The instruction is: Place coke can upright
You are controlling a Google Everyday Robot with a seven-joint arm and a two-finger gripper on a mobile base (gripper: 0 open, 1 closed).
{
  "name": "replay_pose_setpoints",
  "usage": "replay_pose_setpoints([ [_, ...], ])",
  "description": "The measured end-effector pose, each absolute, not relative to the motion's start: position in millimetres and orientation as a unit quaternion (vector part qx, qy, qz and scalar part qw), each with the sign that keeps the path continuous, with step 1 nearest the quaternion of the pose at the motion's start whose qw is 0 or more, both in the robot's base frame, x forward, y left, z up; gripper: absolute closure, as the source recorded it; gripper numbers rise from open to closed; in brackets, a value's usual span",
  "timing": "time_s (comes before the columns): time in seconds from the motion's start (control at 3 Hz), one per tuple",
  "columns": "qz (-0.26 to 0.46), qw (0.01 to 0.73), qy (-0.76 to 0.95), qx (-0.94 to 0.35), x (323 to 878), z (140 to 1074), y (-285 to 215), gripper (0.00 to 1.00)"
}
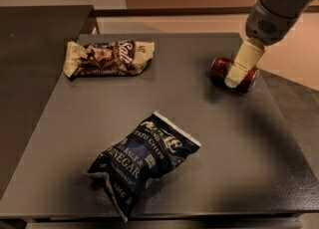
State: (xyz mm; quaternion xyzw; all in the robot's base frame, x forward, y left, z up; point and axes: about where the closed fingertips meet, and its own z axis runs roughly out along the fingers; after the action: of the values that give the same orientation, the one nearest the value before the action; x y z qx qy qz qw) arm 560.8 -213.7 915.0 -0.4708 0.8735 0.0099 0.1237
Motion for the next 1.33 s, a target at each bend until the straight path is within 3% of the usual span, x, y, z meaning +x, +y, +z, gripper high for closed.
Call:
replay_pose_setpoints([
  [1.0, 0.022, 0.06, 0.917, -0.394, 618, 857, -206, 0.0],
  [1.33, 0.015, 0.042, 0.913, -0.406, 619, 844, -200, 0.18],
])
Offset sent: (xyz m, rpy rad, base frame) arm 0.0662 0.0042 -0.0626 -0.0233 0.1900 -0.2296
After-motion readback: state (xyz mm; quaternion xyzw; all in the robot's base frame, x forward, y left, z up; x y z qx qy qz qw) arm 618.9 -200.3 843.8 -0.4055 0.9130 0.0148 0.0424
